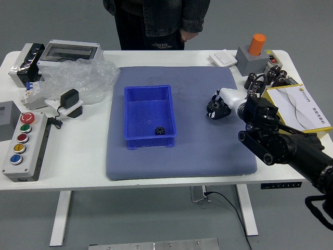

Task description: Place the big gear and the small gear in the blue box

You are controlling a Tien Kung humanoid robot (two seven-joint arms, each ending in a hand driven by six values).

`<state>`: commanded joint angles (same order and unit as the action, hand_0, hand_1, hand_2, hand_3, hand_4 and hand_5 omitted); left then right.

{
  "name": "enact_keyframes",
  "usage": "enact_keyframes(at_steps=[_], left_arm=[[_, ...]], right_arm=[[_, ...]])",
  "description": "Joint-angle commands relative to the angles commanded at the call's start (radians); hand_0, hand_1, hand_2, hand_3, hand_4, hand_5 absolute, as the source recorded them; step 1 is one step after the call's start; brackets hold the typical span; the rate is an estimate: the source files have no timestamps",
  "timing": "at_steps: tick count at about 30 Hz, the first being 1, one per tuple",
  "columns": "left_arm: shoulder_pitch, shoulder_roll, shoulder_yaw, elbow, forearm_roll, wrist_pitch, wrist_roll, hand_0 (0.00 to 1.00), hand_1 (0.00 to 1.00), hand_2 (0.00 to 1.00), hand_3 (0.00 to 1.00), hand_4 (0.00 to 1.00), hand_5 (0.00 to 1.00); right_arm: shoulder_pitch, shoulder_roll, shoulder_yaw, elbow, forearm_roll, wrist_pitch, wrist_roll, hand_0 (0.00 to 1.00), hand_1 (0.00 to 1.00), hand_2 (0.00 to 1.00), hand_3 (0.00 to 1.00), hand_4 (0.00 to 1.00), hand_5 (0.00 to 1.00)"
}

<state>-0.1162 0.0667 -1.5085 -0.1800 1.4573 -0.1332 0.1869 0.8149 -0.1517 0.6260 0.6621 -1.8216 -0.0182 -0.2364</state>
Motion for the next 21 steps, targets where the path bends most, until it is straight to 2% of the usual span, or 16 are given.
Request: enact_keyframes(at_steps=[1, 2, 13, 14, 19, 20, 21], left_arm=[[0.000, 0.000, 0.000, 0.000, 0.000, 0.000, 0.000, 0.728, 0.678, 0.701, 0.703, 0.446, 0.028], [0.000, -0.001, 0.001, 0.000, 0.000, 0.000, 0.000, 0.727, 0.678, 0.702, 0.704, 0.447, 0.030], [0.001, -0.004, 0.003, 0.000, 0.000, 0.000, 0.001, 0.727, 0.677, 0.702, 0.705, 0.448, 0.031], [0.001, -0.004, 0.003, 0.000, 0.001, 0.000, 0.001, 0.727, 0.678, 0.703, 0.705, 0.449, 0.031], [0.002, -0.004, 0.005, 0.000, 0.000, 0.001, 0.001, 0.727, 0.678, 0.703, 0.705, 0.449, 0.031], [0.002, -0.004, 0.006, 0.000, 0.000, 0.001, 0.001, 0.727, 0.678, 0.704, 0.706, 0.450, 0.031], [0.002, -0.004, 0.006, 0.000, 0.000, 0.001, 0.001, 0.727, 0.678, 0.704, 0.706, 0.450, 0.031]], right_arm=[[-0.001, 0.001, -0.001, -0.001, -0.003, -0.002, 0.001, 0.635, 0.559, 0.681, 0.712, 0.761, 0.346], [-0.002, 0.003, -0.002, -0.002, -0.007, -0.005, 0.002, 0.636, 0.536, 0.659, 0.669, 0.756, 0.350], [-0.015, 0.015, -0.016, -0.009, -0.026, -0.035, 0.014, 0.646, 0.521, 0.642, 0.655, 0.738, 0.342], [-0.016, 0.016, -0.017, -0.010, -0.027, -0.039, 0.016, 0.664, 0.505, 0.590, 0.621, 0.674, 0.300], [-0.019, 0.016, -0.014, -0.009, -0.029, -0.066, 0.031, 0.664, 0.505, 0.590, 0.621, 0.674, 0.300], [-0.019, 0.016, -0.013, -0.008, -0.029, -0.070, 0.034, 0.662, 0.490, 0.541, 0.585, 0.576, 0.210], [-0.020, 0.015, -0.013, -0.008, -0.029, -0.075, 0.037, 0.662, 0.490, 0.541, 0.585, 0.576, 0.210]])
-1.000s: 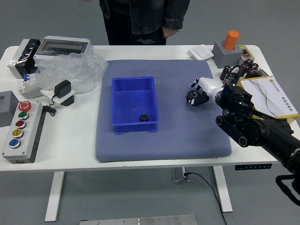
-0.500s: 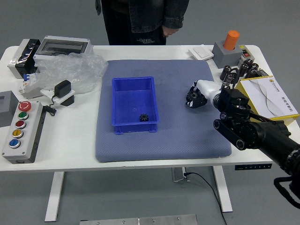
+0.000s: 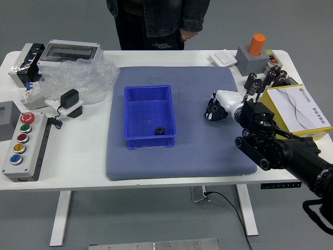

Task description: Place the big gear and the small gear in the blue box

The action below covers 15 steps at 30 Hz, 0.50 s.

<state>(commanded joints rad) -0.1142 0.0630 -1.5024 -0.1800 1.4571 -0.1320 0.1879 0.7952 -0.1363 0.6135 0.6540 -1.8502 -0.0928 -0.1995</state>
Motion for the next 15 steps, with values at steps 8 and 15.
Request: enact_keyframes(at_steps=[8, 15], left_arm=[[0.000, 0.000, 0.001, 0.000, 0.001, 0.000, 0.000, 0.727, 0.678, 0.703, 0.706, 0.450, 0.031], [0.000, 0.000, 0.001, 0.000, 0.002, 0.000, 0.000, 0.728, 0.678, 0.705, 0.707, 0.452, 0.032]], right_arm=[[-0.003, -0.001, -0.002, 0.000, -0.002, -0.016, 0.010, 0.661, 0.484, 0.528, 0.574, 0.556, 0.175], [-0.007, -0.002, -0.005, -0.001, -0.005, -0.020, 0.009, 0.603, 0.474, 0.515, 0.551, 0.517, 0.139]])
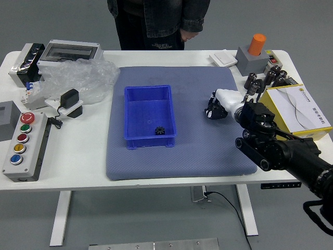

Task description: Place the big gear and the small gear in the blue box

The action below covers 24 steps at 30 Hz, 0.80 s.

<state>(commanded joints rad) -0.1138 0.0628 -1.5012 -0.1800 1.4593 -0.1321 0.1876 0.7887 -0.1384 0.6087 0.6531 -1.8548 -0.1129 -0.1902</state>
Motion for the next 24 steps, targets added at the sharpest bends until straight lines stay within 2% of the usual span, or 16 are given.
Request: enact_keyframes(at_steps=[7, 8, 24], left_arm=[[0.001, 0.001, 0.002, 0.000, -0.002, 0.001, 0.000, 0.728, 0.678, 0.704, 0.707, 0.452, 0.033], [0.001, 0.001, 0.002, 0.000, -0.002, 0.001, 0.000, 0.728, 0.678, 0.705, 0.708, 0.453, 0.033], [0.000, 0.002, -0.001, 0.000, -0.002, 0.000, -0.001, 0.728, 0.678, 0.705, 0.707, 0.452, 0.035]], right_arm=[[0.003, -0.004, 0.011, 0.006, -0.005, -0.009, -0.001, 0.604, 0.475, 0.512, 0.549, 0.515, 0.120], [0.003, -0.005, 0.013, 0.007, -0.006, -0.010, -0.001, 0.601, 0.476, 0.512, 0.546, 0.505, 0.090], [0.013, -0.021, 0.039, 0.030, -0.014, -0.013, -0.011, 0.603, 0.476, 0.511, 0.545, 0.506, 0.081]])
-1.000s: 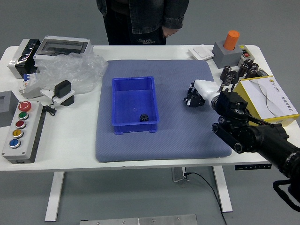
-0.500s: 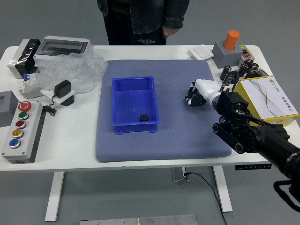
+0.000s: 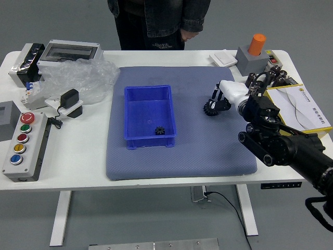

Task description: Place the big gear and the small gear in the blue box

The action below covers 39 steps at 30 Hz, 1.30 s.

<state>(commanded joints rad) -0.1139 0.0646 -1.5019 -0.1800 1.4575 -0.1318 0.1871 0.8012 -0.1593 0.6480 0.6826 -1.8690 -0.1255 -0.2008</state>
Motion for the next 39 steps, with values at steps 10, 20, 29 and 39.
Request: enact_keyframes(at_steps=[10, 20, 29, 39], left_arm=[[0.001, 0.000, 0.001, 0.000, -0.001, 0.001, 0.000, 0.727, 0.678, 0.703, 0.705, 0.450, 0.034], [0.000, 0.000, -0.007, 0.000, 0.003, -0.001, 0.001, 0.727, 0.678, 0.702, 0.703, 0.446, 0.030], [0.000, -0.001, -0.010, 0.000, 0.006, -0.002, 0.001, 0.727, 0.678, 0.701, 0.700, 0.444, 0.027], [0.001, -0.001, -0.007, 0.000, 0.007, -0.002, 0.002, 0.727, 0.678, 0.698, 0.698, 0.441, 0.025]], right_arm=[[-0.002, 0.000, 0.000, 0.000, 0.024, 0.020, -0.013, 0.650, 0.487, 0.537, 0.577, 0.498, 0.102], [0.006, -0.028, 0.051, 0.110, 0.012, 0.144, -0.133, 0.630, 0.568, 0.757, 0.877, 0.747, 0.358], [0.005, -0.026, 0.042, 0.152, 0.017, 0.196, -0.185, 0.654, 0.601, 0.783, 0.920, 0.757, 0.362], [0.004, -0.009, 0.011, 0.094, 0.014, 0.175, -0.165, 0.660, 0.586, 0.774, 0.891, 0.762, 0.363]])
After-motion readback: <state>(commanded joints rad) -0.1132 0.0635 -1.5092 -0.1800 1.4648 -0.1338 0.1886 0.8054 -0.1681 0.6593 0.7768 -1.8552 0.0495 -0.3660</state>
